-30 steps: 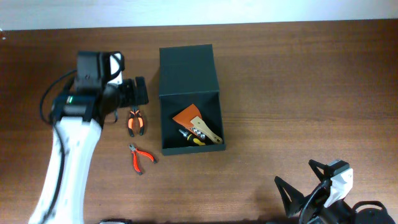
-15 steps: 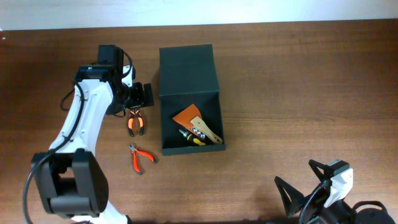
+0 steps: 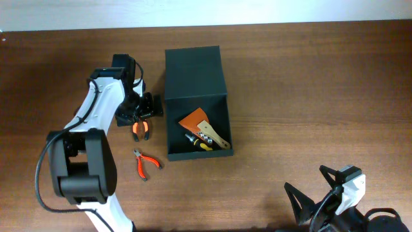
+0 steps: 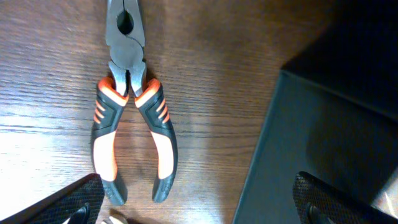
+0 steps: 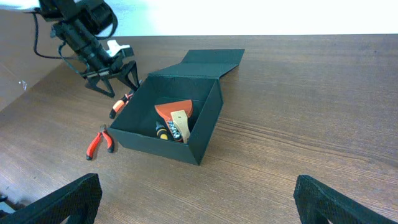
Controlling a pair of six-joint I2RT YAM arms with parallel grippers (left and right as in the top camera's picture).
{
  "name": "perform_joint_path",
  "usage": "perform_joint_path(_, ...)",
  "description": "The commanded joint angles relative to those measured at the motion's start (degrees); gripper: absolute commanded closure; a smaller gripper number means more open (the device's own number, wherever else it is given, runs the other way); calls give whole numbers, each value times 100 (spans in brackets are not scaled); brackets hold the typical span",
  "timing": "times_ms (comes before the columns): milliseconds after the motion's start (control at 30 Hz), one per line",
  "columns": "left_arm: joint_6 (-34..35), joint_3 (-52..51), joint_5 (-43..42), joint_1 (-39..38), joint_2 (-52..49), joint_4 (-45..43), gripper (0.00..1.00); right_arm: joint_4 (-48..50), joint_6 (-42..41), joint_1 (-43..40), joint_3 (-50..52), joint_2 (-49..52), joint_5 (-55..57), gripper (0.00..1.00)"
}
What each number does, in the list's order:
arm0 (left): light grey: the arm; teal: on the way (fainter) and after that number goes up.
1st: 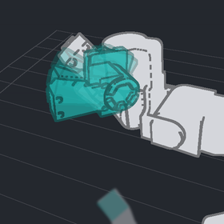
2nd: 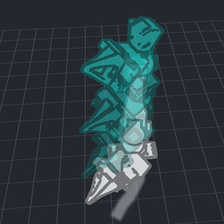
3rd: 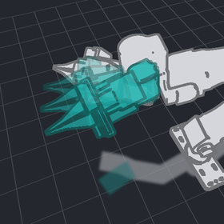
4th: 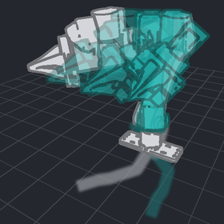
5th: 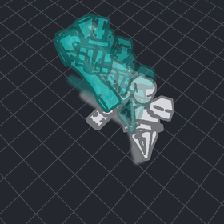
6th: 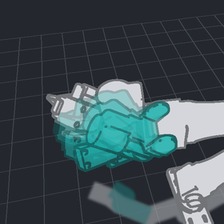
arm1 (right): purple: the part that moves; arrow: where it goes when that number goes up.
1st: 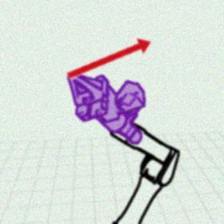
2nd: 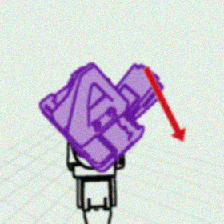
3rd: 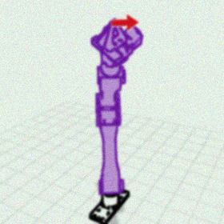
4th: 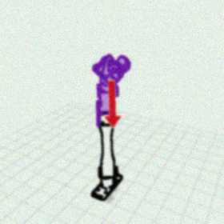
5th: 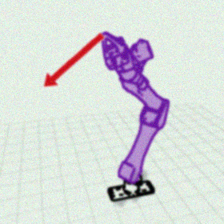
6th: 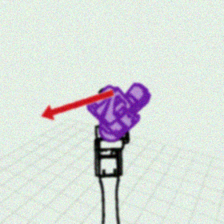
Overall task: Pack container
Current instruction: 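Close the left gripper on the long-nose pliers handles and lift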
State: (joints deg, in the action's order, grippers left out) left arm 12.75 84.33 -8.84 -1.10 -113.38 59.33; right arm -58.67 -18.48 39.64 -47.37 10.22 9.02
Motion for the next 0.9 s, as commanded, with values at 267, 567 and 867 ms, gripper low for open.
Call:
perform_joint_path(267,140,144,-79,-57,-553,122,1,17,-46,15,9,-37,70,1)
perform_joint_path(567,203,144,-79,-225,-892,289,10,17,-46,15,9,-37,70,1)
perform_joint_path(867,337,144,-83,-238,-892,289,65,17,-46,15,9,-37,70,1)
